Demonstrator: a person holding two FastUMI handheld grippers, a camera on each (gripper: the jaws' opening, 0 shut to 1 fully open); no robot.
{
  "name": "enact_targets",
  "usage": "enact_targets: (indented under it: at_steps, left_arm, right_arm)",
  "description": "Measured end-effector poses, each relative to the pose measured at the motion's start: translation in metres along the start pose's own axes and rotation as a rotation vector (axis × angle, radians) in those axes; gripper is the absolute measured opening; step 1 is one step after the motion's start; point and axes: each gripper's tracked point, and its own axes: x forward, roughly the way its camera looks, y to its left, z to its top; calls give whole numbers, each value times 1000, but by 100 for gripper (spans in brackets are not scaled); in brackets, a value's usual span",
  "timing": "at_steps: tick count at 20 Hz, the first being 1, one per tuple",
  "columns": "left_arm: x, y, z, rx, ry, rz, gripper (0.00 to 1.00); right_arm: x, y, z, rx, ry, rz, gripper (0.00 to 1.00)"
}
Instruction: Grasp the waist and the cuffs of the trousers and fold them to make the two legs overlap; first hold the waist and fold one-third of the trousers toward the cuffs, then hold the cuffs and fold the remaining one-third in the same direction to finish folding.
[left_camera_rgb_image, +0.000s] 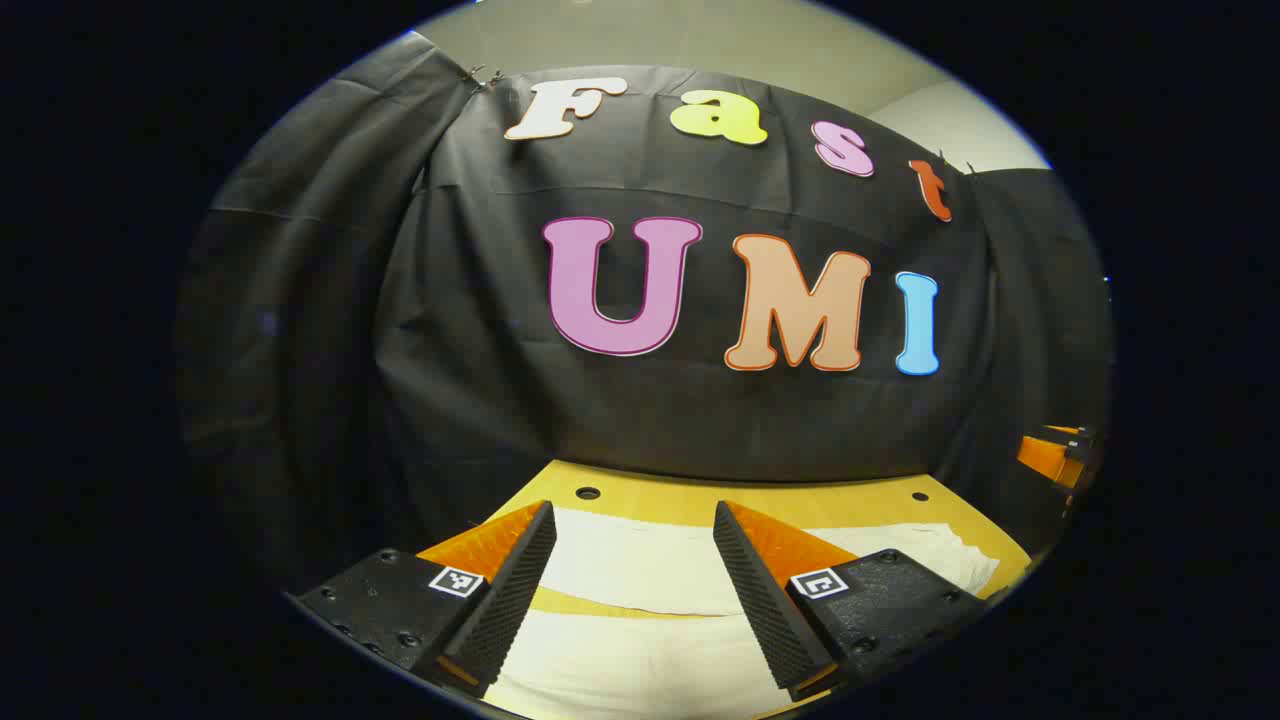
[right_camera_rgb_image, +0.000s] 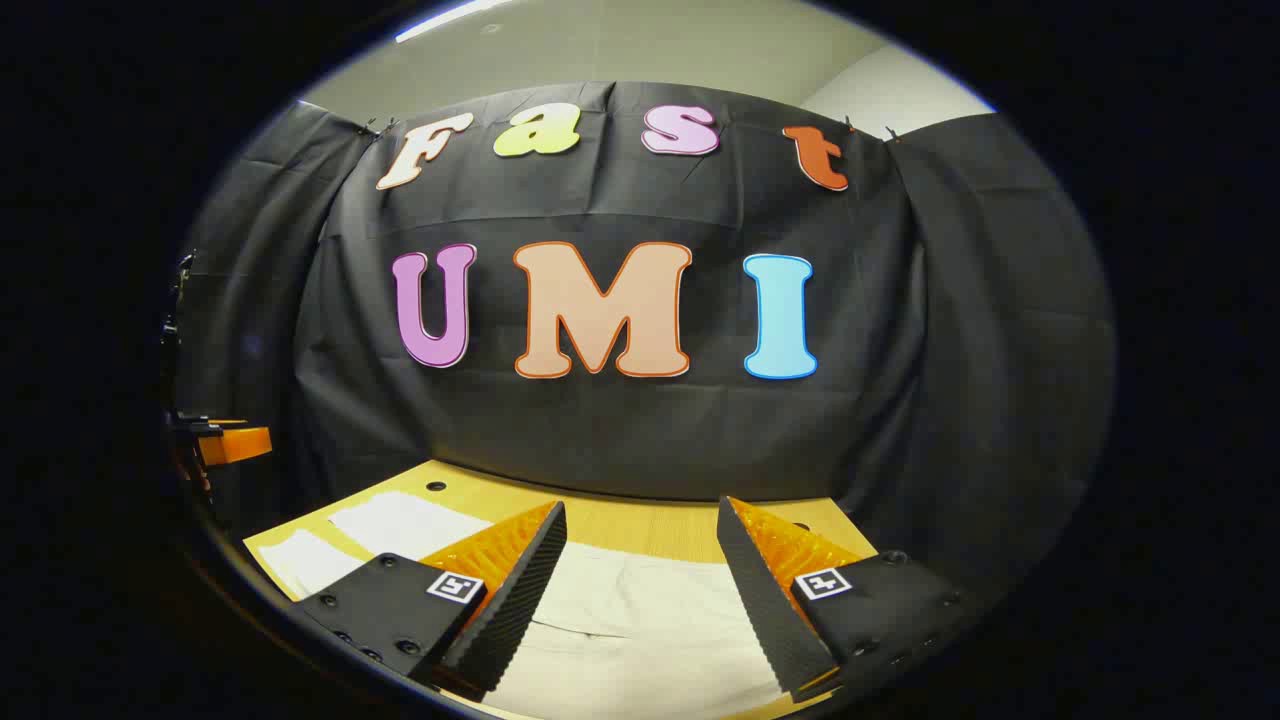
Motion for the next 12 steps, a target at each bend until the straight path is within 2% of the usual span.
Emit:
enact_targets:
  at_steps: [4,12]
  left_arm:
    - [2,-9,-1,-35,5,-18,95]
    - [8,-6,0,-19,0,-26,95]
  right_arm:
    - [0,0,2,3,-2,-4,97]
    - [0,-5,7,0,-8,-26,97]
